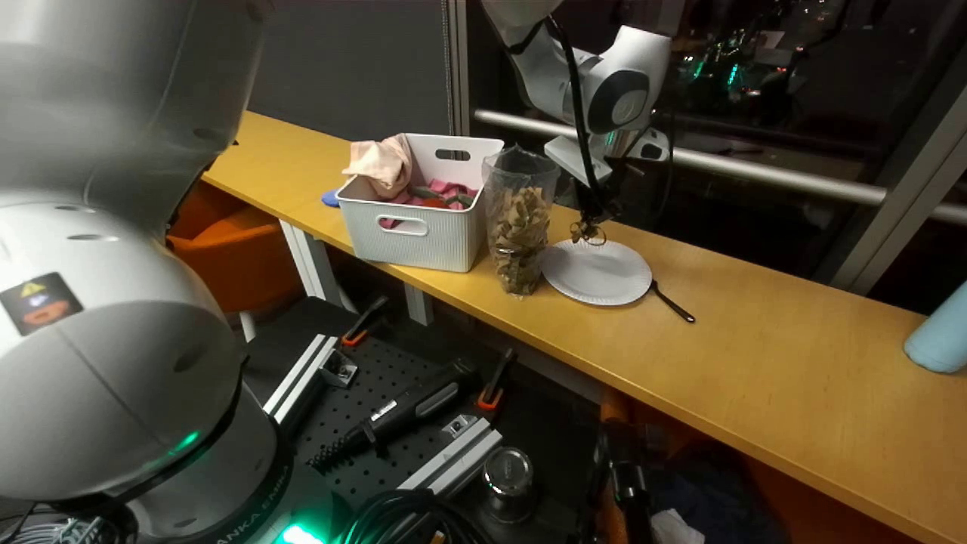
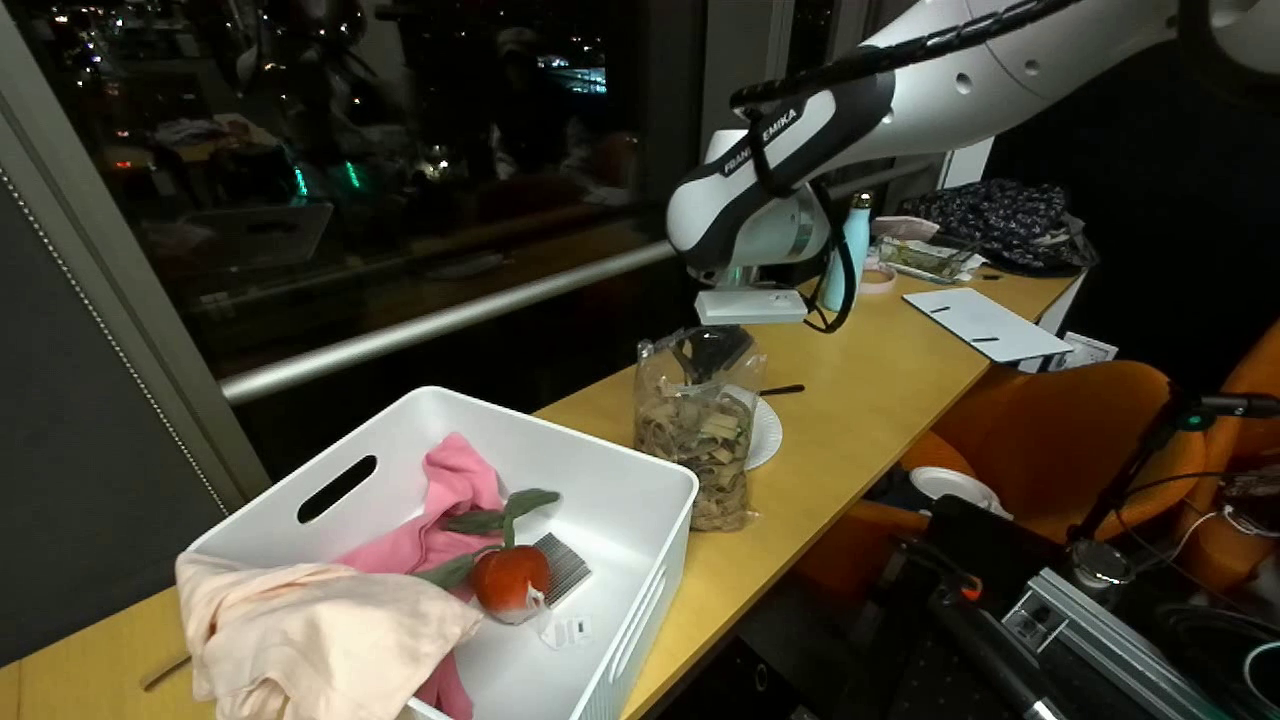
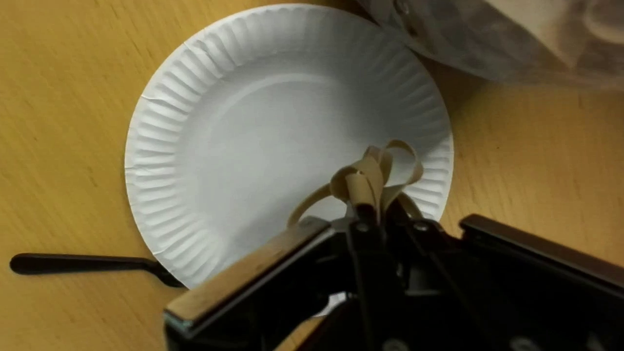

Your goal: Put some rubber bands on the white plate

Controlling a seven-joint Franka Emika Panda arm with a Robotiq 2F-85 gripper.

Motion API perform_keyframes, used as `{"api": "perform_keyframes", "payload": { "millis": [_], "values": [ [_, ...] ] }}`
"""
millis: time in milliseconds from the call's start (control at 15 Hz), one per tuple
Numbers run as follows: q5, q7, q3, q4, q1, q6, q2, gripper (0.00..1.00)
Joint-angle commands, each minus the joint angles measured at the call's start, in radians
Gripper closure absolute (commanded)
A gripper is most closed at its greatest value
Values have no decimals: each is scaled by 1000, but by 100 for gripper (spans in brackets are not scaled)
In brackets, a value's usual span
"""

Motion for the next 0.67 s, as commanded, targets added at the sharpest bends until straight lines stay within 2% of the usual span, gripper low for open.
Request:
{"api": "perform_keyframes", "payload": {
  "millis": [0,133,333,600],
  "values": [
    [-20,41,-7,85,4,-49,51,65],
    [-20,50,-8,96,5,-52,62,56],
    [-28,62,-14,89,11,-58,60,34],
    [-91,117,-52,16,46,-71,5,6]
  ]
}}
